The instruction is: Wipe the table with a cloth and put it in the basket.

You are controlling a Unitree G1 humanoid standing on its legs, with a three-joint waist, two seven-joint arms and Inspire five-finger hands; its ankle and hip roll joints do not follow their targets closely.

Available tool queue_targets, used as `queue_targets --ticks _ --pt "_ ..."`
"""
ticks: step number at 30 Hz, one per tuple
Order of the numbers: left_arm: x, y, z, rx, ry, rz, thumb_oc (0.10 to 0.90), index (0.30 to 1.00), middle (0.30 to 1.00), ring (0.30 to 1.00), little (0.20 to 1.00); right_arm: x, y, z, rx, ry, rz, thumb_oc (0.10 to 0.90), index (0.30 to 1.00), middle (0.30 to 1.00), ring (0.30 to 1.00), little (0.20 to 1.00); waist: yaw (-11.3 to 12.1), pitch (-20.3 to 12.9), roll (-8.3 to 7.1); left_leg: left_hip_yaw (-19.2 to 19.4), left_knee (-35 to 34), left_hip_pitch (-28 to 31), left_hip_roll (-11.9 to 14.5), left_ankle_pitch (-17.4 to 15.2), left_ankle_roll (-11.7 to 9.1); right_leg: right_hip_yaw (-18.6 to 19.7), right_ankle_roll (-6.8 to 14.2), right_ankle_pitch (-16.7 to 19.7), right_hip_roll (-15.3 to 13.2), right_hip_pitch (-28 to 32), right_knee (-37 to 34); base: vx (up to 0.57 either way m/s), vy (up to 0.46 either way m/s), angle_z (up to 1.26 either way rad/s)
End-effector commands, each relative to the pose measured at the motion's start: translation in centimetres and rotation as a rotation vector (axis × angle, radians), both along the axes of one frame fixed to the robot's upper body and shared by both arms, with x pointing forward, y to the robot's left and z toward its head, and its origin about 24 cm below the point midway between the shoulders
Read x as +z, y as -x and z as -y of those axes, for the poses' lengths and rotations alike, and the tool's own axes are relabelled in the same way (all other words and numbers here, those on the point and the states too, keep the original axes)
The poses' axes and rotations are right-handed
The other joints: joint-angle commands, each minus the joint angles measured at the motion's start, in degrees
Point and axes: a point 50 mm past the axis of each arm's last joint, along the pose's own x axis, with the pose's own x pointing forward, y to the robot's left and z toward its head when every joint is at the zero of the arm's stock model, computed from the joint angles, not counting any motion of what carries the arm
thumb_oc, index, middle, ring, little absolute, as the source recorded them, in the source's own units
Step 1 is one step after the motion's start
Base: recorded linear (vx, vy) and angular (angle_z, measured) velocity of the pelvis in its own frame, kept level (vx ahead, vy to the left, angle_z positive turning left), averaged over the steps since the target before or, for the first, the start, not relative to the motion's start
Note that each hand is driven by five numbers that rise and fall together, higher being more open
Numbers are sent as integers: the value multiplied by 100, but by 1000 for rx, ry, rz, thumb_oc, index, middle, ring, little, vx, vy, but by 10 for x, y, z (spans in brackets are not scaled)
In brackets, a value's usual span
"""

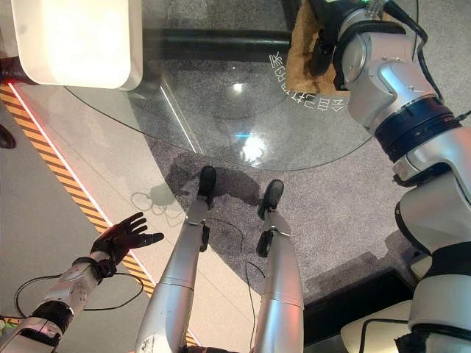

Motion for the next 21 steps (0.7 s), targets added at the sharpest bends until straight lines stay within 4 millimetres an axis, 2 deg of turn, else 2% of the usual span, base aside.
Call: queue_targets --ticks 1,11,20,21 --pt "-18 30 -18 13 -56 -105 800 900 900 900 900 42 14 4 -53 67 126 800 900 900 900 900 161 -84 158 71 170 116 -185 -421 305 -59 263 -252 21 313 -214 0 0 0" --pt "-20 31 -15 0 -58 -105 800 900 900 900 900 47 12 13 -145 38 158 800 900 900 900 900 267 -84 242 47 145 124 -211 -404 311 -100 255 -260 -26 318 -204 6 2 3" --pt "-20 31 -14 -12 -59 -110 800 900 900 900 900 53 14 21 -224 117 124 800 900 900 900 900 309 -84 267 24 171 94 -218 -403 313 -113 252 -261 -49 293 -176 0 0 0" --pt "-20 32 -14 -11 -58 -111 800 900 900 900 900 53 14 21 -226 122 117 660 780 780 780 760 310 -84 268 26 171 94 -219 -401 314 -114 252 -262 -49 294 -176 0 0 0"
